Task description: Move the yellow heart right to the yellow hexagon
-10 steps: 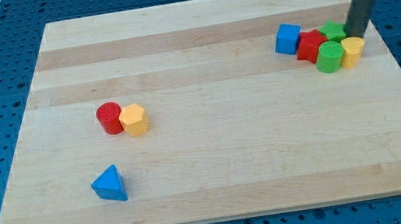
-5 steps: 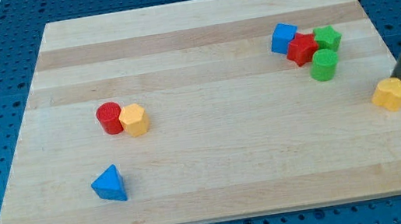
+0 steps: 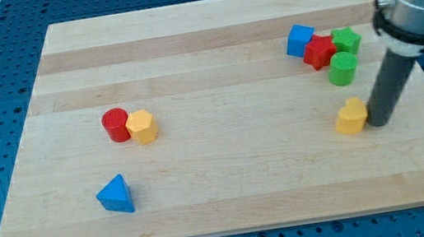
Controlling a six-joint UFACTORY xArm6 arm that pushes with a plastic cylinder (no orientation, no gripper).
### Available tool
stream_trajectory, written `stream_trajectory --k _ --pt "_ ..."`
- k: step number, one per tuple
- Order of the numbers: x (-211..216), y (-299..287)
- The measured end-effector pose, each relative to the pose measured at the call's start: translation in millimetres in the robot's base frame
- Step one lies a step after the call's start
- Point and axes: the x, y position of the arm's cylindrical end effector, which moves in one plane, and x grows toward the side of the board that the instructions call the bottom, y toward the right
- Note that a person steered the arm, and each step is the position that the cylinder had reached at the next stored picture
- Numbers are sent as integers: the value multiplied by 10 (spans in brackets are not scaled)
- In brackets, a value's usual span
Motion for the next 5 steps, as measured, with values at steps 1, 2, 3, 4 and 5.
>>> stream_trajectory --k 1,2,3,4,5 --pt "-46 -517" --pt "-102 -1097" --pt "-293 -1732" --pt "-395 -2360" --pt "-395 -2712"
